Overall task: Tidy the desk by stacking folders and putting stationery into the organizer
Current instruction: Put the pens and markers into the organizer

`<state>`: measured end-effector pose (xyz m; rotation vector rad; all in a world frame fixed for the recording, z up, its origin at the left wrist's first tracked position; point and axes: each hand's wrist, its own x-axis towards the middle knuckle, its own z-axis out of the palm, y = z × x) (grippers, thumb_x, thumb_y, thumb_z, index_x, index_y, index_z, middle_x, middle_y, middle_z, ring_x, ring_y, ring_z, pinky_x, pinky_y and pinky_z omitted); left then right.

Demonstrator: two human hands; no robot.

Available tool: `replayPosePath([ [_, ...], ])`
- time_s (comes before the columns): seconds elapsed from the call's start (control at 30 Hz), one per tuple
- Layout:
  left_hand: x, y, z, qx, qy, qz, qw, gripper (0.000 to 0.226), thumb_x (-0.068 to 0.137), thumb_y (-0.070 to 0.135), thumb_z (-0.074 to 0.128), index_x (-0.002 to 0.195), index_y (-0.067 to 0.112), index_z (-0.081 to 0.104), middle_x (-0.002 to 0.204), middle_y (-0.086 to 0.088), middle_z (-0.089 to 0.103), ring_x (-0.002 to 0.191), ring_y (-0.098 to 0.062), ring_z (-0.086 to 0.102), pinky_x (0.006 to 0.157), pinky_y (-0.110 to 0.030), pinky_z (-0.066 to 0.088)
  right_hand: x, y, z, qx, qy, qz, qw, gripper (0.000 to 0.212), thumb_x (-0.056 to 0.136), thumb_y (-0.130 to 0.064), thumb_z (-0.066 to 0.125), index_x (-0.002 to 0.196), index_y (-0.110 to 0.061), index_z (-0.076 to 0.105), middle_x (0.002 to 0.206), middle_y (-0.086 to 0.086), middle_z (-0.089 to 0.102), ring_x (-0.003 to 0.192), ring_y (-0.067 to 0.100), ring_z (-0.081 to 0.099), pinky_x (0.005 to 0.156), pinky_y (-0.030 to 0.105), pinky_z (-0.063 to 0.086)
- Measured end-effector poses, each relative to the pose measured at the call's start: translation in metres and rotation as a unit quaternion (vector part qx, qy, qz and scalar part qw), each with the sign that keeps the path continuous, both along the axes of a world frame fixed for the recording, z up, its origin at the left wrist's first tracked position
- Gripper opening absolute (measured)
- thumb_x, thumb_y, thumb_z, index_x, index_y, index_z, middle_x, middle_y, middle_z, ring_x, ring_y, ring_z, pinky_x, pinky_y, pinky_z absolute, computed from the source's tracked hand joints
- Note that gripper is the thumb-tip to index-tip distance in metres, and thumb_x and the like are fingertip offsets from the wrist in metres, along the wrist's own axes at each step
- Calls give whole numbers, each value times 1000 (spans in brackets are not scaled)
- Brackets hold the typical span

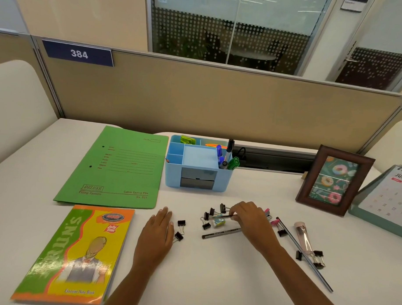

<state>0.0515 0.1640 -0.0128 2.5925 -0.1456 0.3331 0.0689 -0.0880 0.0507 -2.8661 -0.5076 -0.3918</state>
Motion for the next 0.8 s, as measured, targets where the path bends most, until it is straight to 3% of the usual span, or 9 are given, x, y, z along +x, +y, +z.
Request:
replayPosePath([
  [0.03, 0, 0, 0, 1, -5, 0, 1000, 50, 86, 27, 30, 109, 1, 66, 116, -16, 64, 105, -30, 62, 91, -45, 39, 0, 2, 5, 55, -4, -2, 998, 8, 76, -18, 69, 82, -14, 65, 77, 1, 66, 70, 19, 58, 60, 26, 43],
  [0.13, 0, -1, 1, -3, -10, 3, 1000, 51, 86, 28, 30, 110, 1, 65, 117, -16, 64, 106, -29, 62, 93, -43, 38, 4, 19, 31, 207, -8, -5, 978, 23, 88, -21, 46, 93, -4, 60, 87, 7, 61, 77, 9, 47, 73, 6, 37],
  [0.3, 0, -1, 3, 22, -15, -2, 1000, 47, 83, 26, 34, 105, 2, 68, 112, -15, 66, 99, -28, 65, 82, -45, 49, 24, 58, 67, 374, -53, 13, 926, 17, 85, -16, 52, 96, -3, 53, 90, 2, 53, 76, 3, 54, 68, 3, 43],
  [0.47, 1, 0, 2, 58, -15, -3, 998, 47, 82, 27, 34, 106, 4, 68, 113, -14, 66, 100, -27, 65, 79, -43, 52, 52, 100, 83, 491, -69, 12, 869, 8, 88, 0, 52, 95, 2, 52, 91, 8, 55, 81, 8, 57, 67, 4, 47],
  [0.53, 2, 1, 1, 75, -7, 2, 997, 46, 81, 28, 35, 106, 6, 68, 113, -14, 66, 101, -29, 65, 79, -44, 52, 62, 115, 86, 511, -71, 7, 857, 11, 89, -1, 51, 100, 4, 52, 92, 5, 54, 81, 4, 56, 69, 5, 48],
  [0.6, 2, 1, 2, 85, 1, 8, 996, 46, 81, 28, 35, 105, 8, 68, 113, -15, 66, 102, -31, 64, 79, -46, 51, 72, 127, 86, 505, -67, 2, 860, 14, 90, -3, 50, 102, 3, 52, 92, 3, 55, 80, 9, 57, 73, 15, 50],
  [0.7, 2, 1, 2, 89, 9, 18, 996, 46, 81, 29, 35, 106, 10, 68, 115, -16, 65, 104, -31, 63, 80, -47, 50, 87, 138, 80, 453, -54, -10, 890, 14, 91, -5, 49, 101, 2, 54, 94, 12, 61, 83, 20, 60, 76, 31, 49],
  [0.8, 2, 1, 1, 75, -4, 29, 997, 45, 81, 27, 34, 106, 8, 67, 118, -17, 63, 107, -33, 61, 94, -39, 43, 96, 142, 72, 410, -31, -21, 911, 15, 91, -5, 48, 102, 0, 57, 100, 16, 64, 90, 26, 62, 77, 31, 46],
])
